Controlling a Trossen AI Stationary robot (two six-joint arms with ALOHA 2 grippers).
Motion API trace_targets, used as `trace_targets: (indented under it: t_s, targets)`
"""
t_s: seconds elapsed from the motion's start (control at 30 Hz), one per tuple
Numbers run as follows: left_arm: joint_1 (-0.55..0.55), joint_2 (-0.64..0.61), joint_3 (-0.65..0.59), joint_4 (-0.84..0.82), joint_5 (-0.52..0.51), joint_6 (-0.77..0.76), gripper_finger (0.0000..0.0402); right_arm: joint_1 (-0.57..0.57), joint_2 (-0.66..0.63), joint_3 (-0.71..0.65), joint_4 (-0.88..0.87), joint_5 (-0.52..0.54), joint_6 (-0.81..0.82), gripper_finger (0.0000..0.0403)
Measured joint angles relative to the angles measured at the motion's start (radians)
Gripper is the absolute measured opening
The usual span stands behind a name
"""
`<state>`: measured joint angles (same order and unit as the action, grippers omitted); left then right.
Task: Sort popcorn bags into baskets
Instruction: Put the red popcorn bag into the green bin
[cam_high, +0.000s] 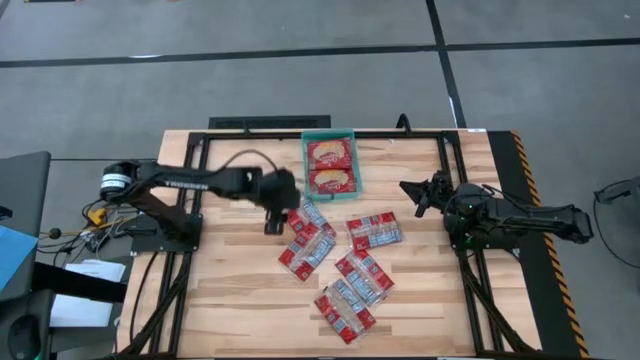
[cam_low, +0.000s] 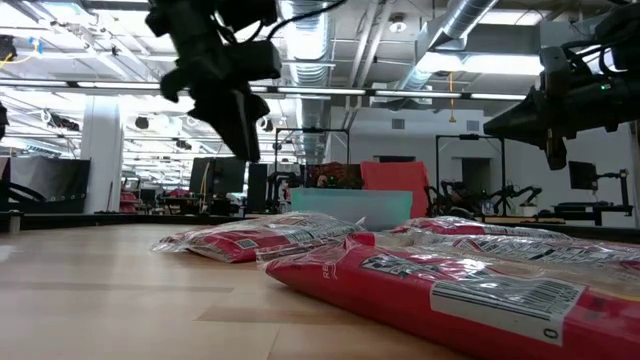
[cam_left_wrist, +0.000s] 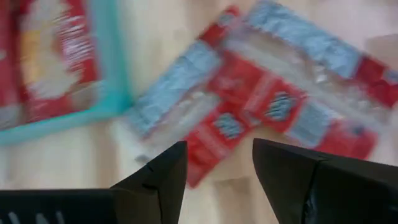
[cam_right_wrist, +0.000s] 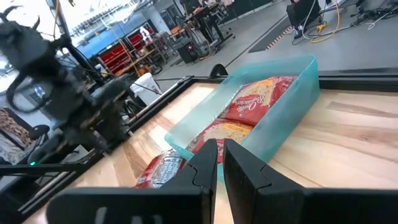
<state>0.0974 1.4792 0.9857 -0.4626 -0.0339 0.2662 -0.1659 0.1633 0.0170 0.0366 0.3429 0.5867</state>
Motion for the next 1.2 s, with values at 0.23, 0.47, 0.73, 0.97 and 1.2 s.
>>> trace_targets:
  t_s: [0.23,0.47,0.73,0.97,1.2]
  targets:
    - [-0.03,0.047,-0.012,0.001,0.137,-0.451,0.017,0.001,0.0,0.0,0.0,-0.001,0.026,0.0054]
    - [-0.054,0.116,-0.045,0.075,0.235,-0.611,0.017,0.001,0.007,0.0,-0.001,-0.004,0.018,0.0054]
    - [-0.057,0.13,-0.187,0.351,0.182,-0.815,0.017,0.002,0.008,0.0,-0.002,-0.004,0.018,0.0054]
    - [-0.088,0.165,-0.223,0.494,0.14,-0.892,0.017,0.002,0.008,0.0,-0.002,-0.004,0.015,0.0054]
    - [-0.114,0.265,-0.219,0.599,0.168,-0.968,0.017,0.002,0.012,0.0,-0.002,-0.005,0.014,0.0054]
